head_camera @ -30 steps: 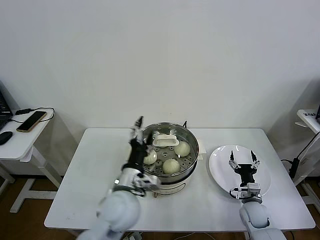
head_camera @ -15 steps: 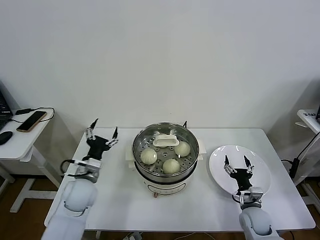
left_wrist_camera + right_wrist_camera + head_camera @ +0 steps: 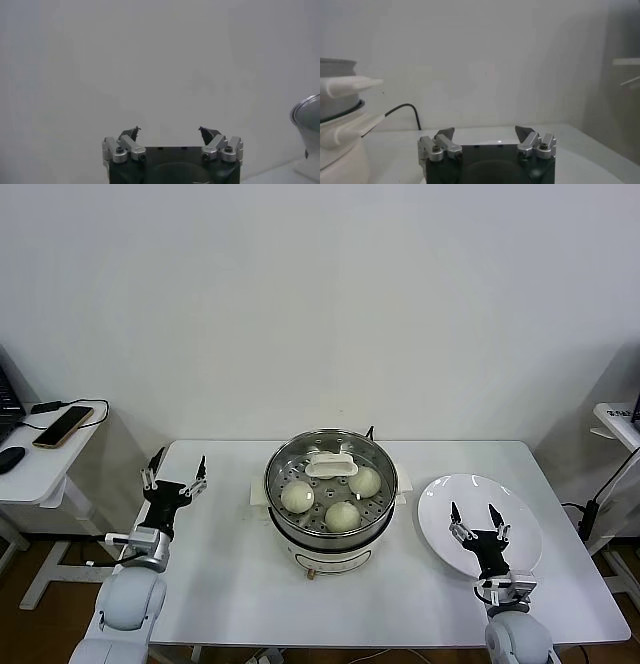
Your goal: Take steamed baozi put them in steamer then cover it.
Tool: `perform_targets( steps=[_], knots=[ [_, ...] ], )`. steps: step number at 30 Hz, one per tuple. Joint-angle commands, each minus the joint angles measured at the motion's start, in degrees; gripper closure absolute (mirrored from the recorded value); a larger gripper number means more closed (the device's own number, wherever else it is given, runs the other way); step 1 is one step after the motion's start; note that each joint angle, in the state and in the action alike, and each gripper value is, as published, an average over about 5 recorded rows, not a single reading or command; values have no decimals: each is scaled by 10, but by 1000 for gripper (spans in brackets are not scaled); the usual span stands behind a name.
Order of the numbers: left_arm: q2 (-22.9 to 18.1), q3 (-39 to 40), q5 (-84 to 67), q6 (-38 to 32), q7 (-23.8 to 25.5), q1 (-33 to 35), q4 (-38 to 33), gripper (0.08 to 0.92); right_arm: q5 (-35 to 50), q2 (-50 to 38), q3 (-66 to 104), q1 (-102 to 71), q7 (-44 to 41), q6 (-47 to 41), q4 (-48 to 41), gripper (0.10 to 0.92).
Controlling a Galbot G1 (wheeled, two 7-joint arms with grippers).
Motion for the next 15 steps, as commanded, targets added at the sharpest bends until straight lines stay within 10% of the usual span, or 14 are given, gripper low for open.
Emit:
perform_targets(
  steps=[1,15],
  knots=[
    [-2,-25,-38,-41,11,54,15,177,4,9,15,-23,-12,6,12,203],
    [0,-10,-33,-57,25,117,-26,177,-14,25,47,-52,-24,13,23,203]
  ],
)
